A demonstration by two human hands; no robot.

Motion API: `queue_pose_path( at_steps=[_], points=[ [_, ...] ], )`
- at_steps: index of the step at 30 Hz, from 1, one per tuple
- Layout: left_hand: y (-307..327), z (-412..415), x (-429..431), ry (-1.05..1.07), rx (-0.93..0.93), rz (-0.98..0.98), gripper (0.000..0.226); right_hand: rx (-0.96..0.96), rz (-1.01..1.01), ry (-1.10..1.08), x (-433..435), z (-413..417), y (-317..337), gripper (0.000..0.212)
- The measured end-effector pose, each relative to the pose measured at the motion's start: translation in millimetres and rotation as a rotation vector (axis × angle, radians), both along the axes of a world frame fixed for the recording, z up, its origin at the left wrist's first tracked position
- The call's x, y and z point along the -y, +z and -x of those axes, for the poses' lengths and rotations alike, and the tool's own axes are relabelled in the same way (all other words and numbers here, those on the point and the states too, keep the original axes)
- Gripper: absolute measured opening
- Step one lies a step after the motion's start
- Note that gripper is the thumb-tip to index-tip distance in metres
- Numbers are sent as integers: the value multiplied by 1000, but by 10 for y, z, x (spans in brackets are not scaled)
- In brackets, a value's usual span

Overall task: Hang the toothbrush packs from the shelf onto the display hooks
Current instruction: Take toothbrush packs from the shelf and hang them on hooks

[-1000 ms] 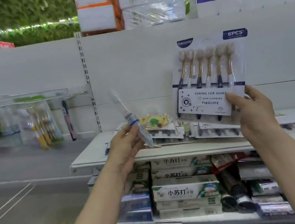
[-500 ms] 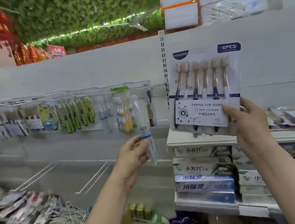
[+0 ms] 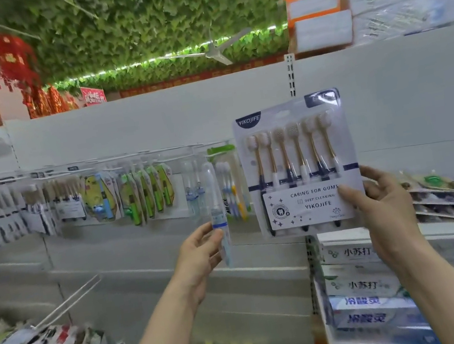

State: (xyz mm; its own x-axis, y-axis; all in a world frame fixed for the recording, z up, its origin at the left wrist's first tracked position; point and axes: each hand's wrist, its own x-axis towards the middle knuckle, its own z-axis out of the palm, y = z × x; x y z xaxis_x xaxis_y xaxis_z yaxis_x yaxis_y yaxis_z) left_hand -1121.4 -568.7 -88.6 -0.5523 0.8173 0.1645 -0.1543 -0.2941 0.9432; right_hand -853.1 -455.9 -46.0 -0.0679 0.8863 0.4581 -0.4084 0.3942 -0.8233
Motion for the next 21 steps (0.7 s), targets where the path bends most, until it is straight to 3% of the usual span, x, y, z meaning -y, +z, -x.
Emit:
queue_pose_path(
  at_steps=[12, 21],
  points=[
    [77, 1220, -114, 40, 14, -5, 31, -32, -46, -25, -101, 1114, 163, 43],
    [34, 1750, -92, -60, 1, 0, 25, -71, -65, -101, 122, 1563, 148, 40]
  ],
)
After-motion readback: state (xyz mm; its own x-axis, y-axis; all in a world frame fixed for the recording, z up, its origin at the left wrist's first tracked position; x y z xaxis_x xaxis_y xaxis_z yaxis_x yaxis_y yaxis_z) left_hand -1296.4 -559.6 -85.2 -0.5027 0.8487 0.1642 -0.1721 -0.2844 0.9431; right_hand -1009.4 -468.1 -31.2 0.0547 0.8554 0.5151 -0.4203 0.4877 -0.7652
